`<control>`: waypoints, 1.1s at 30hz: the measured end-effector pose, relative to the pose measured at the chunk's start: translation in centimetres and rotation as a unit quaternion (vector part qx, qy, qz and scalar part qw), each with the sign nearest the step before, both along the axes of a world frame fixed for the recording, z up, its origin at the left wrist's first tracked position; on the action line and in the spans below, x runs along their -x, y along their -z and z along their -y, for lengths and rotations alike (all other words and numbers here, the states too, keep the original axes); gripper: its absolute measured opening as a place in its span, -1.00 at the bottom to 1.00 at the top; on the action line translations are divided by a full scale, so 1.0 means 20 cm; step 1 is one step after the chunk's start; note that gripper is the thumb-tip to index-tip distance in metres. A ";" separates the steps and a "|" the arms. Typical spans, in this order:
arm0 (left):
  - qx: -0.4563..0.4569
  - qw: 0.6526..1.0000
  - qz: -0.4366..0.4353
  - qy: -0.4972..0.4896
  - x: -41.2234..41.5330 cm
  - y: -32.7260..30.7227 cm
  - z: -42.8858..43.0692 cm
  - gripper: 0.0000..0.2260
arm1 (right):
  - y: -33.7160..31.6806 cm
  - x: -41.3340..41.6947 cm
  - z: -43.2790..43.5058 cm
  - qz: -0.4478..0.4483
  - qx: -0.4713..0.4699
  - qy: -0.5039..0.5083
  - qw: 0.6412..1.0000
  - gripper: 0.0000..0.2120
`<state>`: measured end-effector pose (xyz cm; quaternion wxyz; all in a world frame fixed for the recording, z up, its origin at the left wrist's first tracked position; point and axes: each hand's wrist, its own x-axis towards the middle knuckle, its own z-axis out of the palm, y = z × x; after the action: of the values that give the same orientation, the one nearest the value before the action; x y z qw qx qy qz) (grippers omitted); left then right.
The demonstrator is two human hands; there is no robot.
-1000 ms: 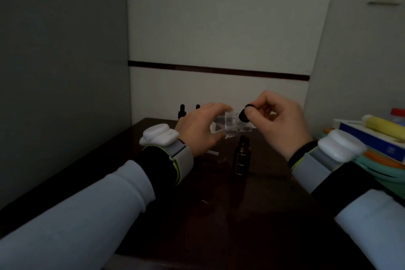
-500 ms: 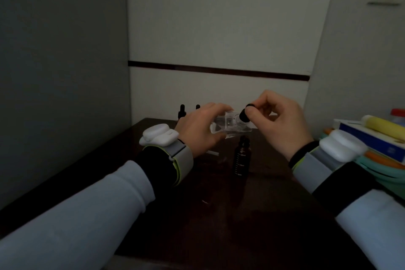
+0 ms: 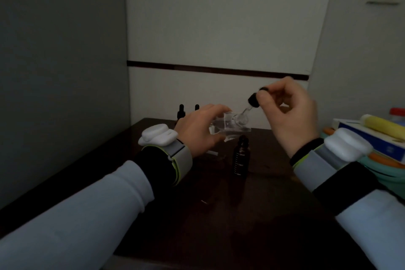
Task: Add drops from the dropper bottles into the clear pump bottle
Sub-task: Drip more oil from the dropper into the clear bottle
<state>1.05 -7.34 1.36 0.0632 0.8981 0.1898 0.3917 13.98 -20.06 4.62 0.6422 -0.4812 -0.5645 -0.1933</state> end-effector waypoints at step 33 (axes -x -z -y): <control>0.008 1.000 -0.012 -0.004 0.00 0.00 0.01 -0.53 | 0.01 -0.03 -0.01 0.020 0.093 -0.023 0.995 -0.88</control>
<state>1.04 -7.45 1.32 0.0665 0.9013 0.1975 0.3799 14.64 -19.87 4.40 0.5872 -0.5218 -0.6040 -0.1346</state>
